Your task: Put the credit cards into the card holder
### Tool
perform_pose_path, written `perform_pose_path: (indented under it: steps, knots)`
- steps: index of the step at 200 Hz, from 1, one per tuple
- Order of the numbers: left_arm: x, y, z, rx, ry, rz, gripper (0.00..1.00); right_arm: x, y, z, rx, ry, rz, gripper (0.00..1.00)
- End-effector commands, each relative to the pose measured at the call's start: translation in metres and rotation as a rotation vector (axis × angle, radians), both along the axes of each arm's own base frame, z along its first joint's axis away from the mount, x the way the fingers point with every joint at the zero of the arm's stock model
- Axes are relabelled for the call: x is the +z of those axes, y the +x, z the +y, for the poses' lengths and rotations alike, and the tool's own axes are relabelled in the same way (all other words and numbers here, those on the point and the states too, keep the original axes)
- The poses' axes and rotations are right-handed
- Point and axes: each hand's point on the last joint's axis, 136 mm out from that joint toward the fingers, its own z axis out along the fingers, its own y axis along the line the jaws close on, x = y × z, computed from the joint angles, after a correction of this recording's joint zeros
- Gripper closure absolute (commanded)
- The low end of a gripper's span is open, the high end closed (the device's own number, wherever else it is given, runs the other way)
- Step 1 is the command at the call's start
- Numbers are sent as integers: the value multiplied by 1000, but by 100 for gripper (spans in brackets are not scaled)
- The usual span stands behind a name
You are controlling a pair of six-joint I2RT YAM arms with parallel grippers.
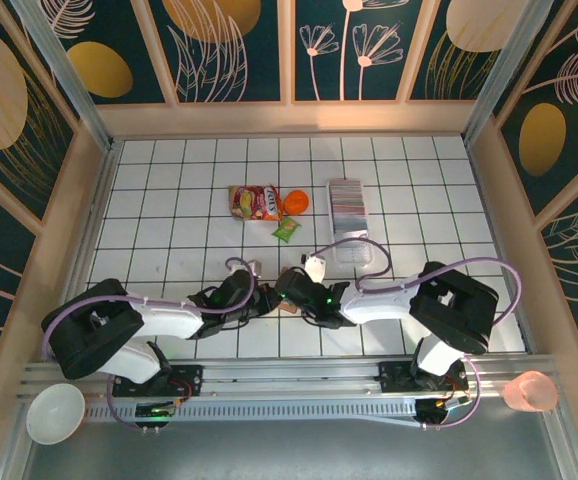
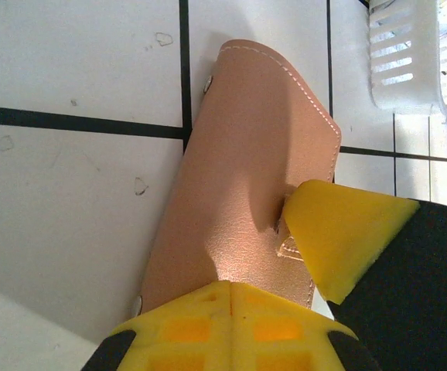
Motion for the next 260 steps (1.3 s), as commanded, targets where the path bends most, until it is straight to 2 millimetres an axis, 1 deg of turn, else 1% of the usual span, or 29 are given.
perform_pose_path:
  steps: [1,14,24,33,47,61,75,80,83,87,89,99,104,107,116,132,149,162,167,169,172,177,190,199,206,215,236,246,260]
  knots:
    - [-20,-22,21,-12,112,104,100,-43,-41,-24,109,-186,165,100]
    - [-10,-16,28,23,136,71,100,-16,-25,-10,100,-137,105,100]
    - [0,-11,34,46,156,43,97,5,-13,-3,90,-98,59,93]
    - [9,-6,42,77,180,11,87,25,-2,4,84,-58,14,84]
    - [25,2,55,125,223,-42,72,52,14,7,65,-13,-42,76]
    - [43,12,68,171,256,-97,61,80,26,7,56,21,-97,58]
    - [62,24,88,235,293,-152,42,110,39,2,42,54,-165,38]
    - [69,30,95,257,303,-174,34,122,45,-2,36,65,-192,35]
    - [74,34,99,270,309,-188,24,128,48,-5,29,72,-208,35]
    - [82,39,106,290,314,-210,5,137,53,-10,20,80,-231,34]
    - [85,42,109,300,318,-222,2,142,55,-12,20,85,-246,32]
    - [106,58,124,336,350,-308,1,167,68,-27,11,96,-331,25]
    - [119,66,131,351,365,-359,1,178,73,-38,-1,92,-372,19]
    - [126,71,136,362,382,-387,1,186,78,-47,-15,83,-408,12]
    - [148,85,152,415,442,-473,1,207,88,-65,-30,49,-517,3]
    - [188,106,183,539,553,-654,1,245,97,-109,-121,-55,-756,1]
    - [216,120,218,676,603,-782,1,267,104,-157,-223,-238,-943,1]
    - [225,128,242,758,603,-836,1,262,116,-194,-282,-298,-956,1]
    - [224,131,255,798,614,-842,1,257,119,-199,-258,-293,-943,1]
    - [223,132,259,816,617,-846,1,255,121,-206,-263,-292,-939,1]
    - [220,133,267,841,630,-843,1,253,122,-205,-228,-274,-940,1]
    - [211,135,279,875,651,-827,1,247,125,-219,-216,-263,-945,1]
    - [185,140,312,959,707,-739,1,234,123,-244,-204,-284,-986,1]
    - [165,143,328,975,729,-682,1,223,121,-265,-238,-333,-1008,1]
    - [149,143,337,979,761,-649,1,208,119,-280,-269,-376,-998,1]
    - [134,141,344,957,836,-646,1,191,118,-293,-276,-426,-983,1]
    - [108,137,353,913,947,-630,1,149,114,-303,-271,-484,-907,1]
    - [105,140,354,897,941,-616,1,133,111,-303,-250,-488,-885,1]
    - [115,143,345,858,892,-716,1,125,108,-303,-241,-478,-906,1]
